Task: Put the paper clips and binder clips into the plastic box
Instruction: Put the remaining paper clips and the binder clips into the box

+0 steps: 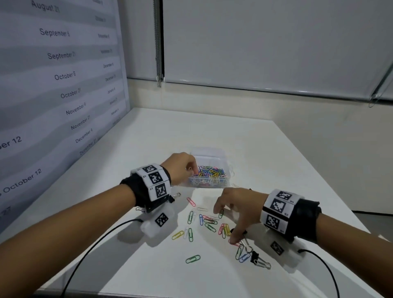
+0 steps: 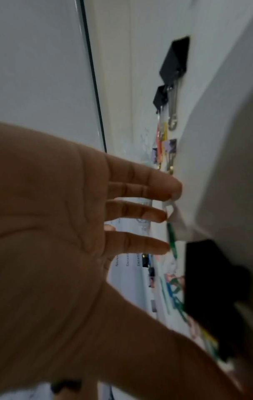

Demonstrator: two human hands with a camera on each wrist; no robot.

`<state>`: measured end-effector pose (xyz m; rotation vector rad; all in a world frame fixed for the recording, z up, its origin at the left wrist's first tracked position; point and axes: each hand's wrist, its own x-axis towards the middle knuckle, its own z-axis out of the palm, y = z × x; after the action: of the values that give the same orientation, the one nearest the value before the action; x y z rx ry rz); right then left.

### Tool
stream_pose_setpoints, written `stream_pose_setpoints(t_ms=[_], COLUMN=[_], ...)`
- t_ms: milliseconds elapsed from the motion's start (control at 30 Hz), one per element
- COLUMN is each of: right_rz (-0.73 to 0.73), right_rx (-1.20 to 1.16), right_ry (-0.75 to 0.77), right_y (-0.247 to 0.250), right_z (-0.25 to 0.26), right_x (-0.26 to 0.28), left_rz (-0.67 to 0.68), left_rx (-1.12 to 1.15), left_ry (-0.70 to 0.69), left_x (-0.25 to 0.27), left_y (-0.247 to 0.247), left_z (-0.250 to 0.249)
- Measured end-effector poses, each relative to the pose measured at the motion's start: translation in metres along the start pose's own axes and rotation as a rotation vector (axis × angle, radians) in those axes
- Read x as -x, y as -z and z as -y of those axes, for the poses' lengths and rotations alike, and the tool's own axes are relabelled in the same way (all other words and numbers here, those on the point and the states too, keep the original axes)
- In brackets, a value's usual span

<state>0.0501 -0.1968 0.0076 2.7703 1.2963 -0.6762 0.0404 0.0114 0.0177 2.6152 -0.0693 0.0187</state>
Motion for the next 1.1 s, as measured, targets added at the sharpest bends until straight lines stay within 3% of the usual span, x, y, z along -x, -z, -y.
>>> stream_pose_setpoints(t_ms=[200, 367, 467, 567, 667, 867, 1100], right_rz=[-0.062, -0.097, -0.070, -0.066, -0.067, -0.099, -0.347], right_rx=[-0.103, -0.182, -0.169, -0.142, -0.142, -0.122, -0.355], right_ry=[0.032, 0.032, 0.045, 0.027, 0.008, -0.011, -0.100], right_y=[-0.008, -0.009, -0.008, -0.006, -0.004, 0.009, 0.034], right_z=[0.006, 0.015, 0.016, 0.016, 0.015, 0.003, -0.015], right_x=[-0.009, -0.016, -0.018, -0.019, -0.018, -0.022, -0.031], left_rz=[-0.032, -0.040, 0.150, 0.411, 0.498, 0.429, 0.351], left_rx=[0.107, 0.132, -0.007, -0.211, -0.331, -0.284, -0.106], left_ry=[0.074, -0.010, -0.092, -0.073, -0.073, -0.089, -0.097], left_x=[-0.006, 0.008, 0.026, 0.042, 0.054, 0.065, 0.067], left_y=[0.003, 0.003, -0.003, -0.015, -0.026, -0.035, -0.038], left_z=[0.009, 0.004, -0.001, 0.001, 0.002, -0.003, -0.005])
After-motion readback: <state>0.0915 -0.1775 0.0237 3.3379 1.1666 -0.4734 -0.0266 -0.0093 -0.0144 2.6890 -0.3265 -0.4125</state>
